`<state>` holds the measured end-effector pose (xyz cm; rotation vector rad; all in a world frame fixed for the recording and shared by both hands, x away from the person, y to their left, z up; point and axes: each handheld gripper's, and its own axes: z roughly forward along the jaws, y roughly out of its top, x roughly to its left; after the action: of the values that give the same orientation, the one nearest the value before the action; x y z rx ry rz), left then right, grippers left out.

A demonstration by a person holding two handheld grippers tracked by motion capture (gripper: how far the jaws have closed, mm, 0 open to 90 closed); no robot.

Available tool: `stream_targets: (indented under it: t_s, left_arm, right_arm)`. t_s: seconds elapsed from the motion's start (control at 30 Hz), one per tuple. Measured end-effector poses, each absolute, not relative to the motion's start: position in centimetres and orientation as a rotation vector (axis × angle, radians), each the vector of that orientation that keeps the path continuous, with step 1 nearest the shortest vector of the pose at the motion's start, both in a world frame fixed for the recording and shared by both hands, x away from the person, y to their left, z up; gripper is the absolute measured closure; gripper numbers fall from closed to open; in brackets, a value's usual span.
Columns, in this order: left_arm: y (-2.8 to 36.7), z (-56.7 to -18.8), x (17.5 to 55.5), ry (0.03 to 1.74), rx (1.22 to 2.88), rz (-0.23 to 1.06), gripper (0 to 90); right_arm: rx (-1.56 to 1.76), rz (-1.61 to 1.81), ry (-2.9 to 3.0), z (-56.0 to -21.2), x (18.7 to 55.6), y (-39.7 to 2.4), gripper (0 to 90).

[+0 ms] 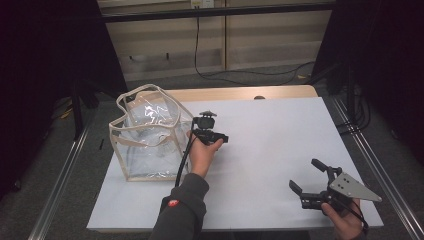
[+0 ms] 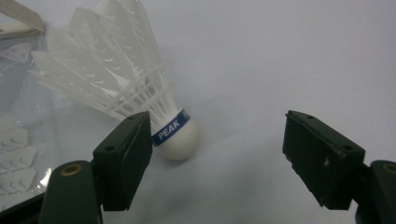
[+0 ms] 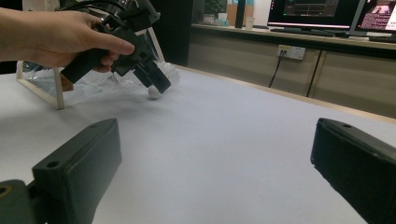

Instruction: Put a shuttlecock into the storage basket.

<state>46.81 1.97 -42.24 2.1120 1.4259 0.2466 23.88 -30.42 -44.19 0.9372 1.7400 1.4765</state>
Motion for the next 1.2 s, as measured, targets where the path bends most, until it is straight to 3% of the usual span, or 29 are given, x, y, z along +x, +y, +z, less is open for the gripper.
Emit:
stream_targets:
  t_s: [0.87,1.07,1.2]
  left_arm:
    - [2.5,-42.3,46.9,1.520,2.080,0.275,23.7]
    - [2.4,-43.1,47.3,1.553,2.068,0.302,27.3]
    - [2.4,-43.5,47.7,1.553,2.028,0.336,35.3]
  right_arm:
    - [0.934,1.478,1.743,-44.2,23.8,-30.3,1.7]
    - [0.933,1.477,1.743,-44.2,23.8,-30.2,1.7]
    - [0.932,1.479,1.742,-44.2,23.8,-30.3,1.7]
